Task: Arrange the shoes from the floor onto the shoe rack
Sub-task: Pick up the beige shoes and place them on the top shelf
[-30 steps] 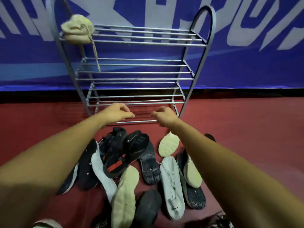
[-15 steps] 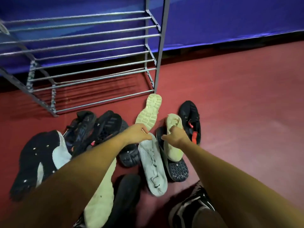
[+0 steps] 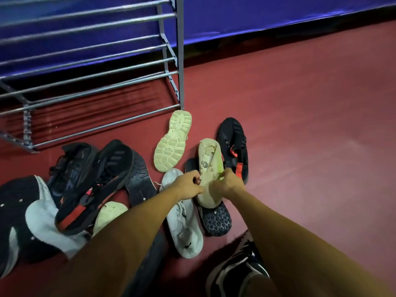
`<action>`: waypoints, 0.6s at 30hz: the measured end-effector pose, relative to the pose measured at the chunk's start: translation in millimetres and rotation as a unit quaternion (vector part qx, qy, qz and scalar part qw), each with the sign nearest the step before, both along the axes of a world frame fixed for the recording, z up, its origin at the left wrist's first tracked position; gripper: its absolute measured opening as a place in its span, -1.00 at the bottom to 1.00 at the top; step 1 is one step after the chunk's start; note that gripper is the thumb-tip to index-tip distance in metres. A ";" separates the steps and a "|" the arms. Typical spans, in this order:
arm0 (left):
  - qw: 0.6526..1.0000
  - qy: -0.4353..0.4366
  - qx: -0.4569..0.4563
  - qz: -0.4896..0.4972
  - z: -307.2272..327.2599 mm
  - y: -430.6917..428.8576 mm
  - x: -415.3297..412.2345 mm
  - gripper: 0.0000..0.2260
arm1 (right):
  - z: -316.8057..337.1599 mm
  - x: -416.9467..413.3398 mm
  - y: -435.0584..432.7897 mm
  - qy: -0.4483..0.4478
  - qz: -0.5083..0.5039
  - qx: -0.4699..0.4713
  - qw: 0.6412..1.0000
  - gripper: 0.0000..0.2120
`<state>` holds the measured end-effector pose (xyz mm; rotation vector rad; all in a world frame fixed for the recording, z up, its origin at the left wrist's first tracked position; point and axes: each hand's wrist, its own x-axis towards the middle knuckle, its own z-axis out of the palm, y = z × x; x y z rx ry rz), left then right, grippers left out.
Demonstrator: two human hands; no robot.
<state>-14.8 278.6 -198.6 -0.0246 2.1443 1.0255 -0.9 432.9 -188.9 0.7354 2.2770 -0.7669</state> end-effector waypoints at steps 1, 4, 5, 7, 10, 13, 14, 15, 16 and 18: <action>1.000 -0.009 0.006 0.011 0.5 -1.0 0.1 -0.87 | 1.9 0.4 1.2 0.006 -0.005 -0.001 1.000 -0.58; 0.997 -0.015 0.024 0.066 10.1 -10.9 -0.7 -0.85 | 7.5 -1.5 -0.9 0.014 -0.036 -0.018 0.999 -0.53; 0.997 -0.002 0.026 0.078 14.8 -16.2 -2.1 -0.83 | 10.3 -3.8 -3.0 0.011 -0.044 -0.032 0.998 -0.55; 0.995 0.033 0.027 0.095 29.1 -30.5 -5.9 -0.84 | 20.9 -9.7 -10.0 0.003 -0.057 -0.083 0.995 -0.66; 0.991 0.052 0.031 0.118 60.5 -59.4 -9.0 -0.85 | 41.4 -15.4 -26.5 -0.014 -0.103 -0.178 0.979 -0.79; 0.990 0.055 0.027 0.128 95.1 -93.6 -7.6 -0.83 | 74.5 -18.6 -51.5 -0.008 -0.117 -0.234 0.965 -0.77; 0.989 0.048 0.037 0.135 106.8 -104.1 -6.7 -0.82 | 87.9 -20.0 -60.2 0.003 -0.112 -0.245 0.963 -0.76; 0.988 0.038 0.050 0.144 118.6 -113.5 -5.3 -0.80 | 101.5 -21.8 -68.9 0.018 -0.107 -0.254 0.961 -0.75; 0.986 0.033 0.061 0.154 130.3 -122.5 -3.9 -0.79 | 115.3 -23.7 -77.1 0.034 -0.103 -0.263 0.959 -0.74; 0.980 0.042 0.076 0.176 154.1 -139.2 -1.3 -0.77 | 142.3 -27.3 -93.3 0.055 -0.087 -0.285 0.953 -0.75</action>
